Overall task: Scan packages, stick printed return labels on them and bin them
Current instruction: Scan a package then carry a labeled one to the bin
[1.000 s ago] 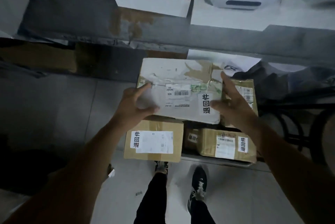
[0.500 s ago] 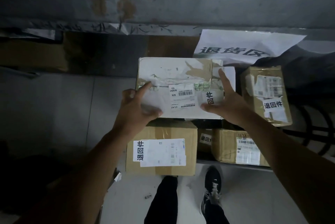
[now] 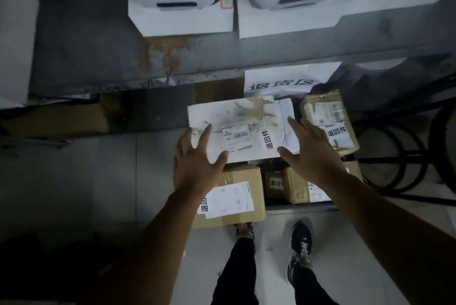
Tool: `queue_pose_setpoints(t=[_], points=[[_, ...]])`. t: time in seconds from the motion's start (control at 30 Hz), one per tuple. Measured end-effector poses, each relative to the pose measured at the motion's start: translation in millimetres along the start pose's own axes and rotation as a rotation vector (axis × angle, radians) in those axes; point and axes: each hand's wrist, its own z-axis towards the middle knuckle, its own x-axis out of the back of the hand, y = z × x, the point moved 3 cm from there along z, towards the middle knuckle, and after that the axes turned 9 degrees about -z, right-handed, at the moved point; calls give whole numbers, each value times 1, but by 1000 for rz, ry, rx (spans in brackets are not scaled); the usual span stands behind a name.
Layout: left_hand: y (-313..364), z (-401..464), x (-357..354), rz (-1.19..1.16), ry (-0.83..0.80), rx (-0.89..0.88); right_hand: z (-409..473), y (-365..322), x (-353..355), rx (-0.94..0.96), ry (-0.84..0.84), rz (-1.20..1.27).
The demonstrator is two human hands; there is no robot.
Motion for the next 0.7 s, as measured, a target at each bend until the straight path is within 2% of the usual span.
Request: queue_pose_setpoints(t=[0.3,0.6,0.7], points=[[154,-141,14,181,-55,-360,-189,35,110,-226,157,-28],[287,-321,-46,336,-144,-670,-391,159,166,-468,357,24],[333,-378,-70,394,-190,-803,-452,199,172,-548,387,-42]])
